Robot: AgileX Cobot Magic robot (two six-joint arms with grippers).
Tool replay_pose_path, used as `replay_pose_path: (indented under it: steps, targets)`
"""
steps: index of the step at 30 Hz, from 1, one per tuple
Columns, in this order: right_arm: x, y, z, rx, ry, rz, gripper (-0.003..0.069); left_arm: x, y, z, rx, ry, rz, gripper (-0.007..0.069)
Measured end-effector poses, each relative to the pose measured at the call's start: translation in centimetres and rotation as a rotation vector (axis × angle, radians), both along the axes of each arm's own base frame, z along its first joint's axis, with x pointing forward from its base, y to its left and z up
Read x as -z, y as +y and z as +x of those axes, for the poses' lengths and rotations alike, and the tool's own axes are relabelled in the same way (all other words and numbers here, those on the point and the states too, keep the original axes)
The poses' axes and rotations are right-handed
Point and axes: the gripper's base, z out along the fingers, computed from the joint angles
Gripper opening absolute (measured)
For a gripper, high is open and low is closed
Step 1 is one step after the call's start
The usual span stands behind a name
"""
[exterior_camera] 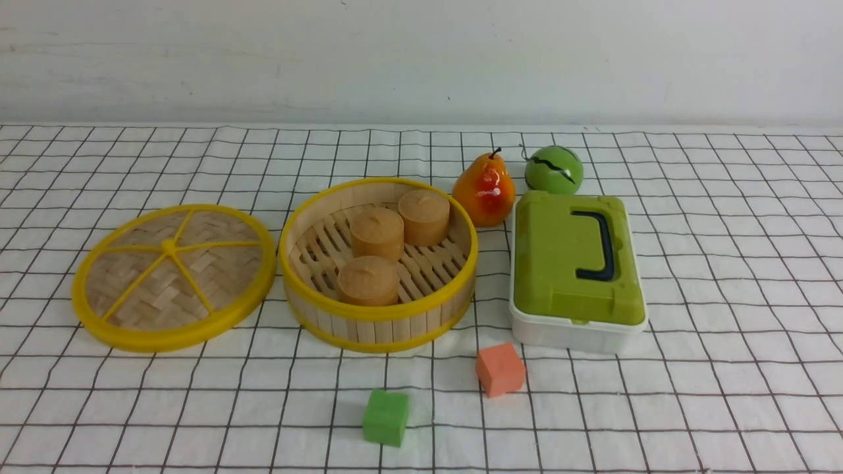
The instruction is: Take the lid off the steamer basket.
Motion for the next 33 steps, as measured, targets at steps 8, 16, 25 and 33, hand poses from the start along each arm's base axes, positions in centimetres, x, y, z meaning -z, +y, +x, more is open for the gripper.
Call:
replay_pose_path:
  steps: [8,16,25,33]
  targets:
    - [0.0,0.0,0.0,0.0,0.0,0.0,0.024,12.0,0.3,-4.9,0.007,0.03,-0.014,-0.0013]
    - [0.0,0.0,0.0,0.0,0.0,0.0,0.024,19.2,0.5,-7.2,0.009,0.056,-0.03,-0.0013]
    - [0.0,0.0,0.0,0.0,0.0,0.0,0.024,21.4,0.5,-7.4,0.006,0.069,-0.032,-0.0013]
    - [0.0,0.0,0.0,0.0,0.0,0.0,0.024,25.3,0.7,-8.3,0.004,-0.112,-0.01,-0.0013]
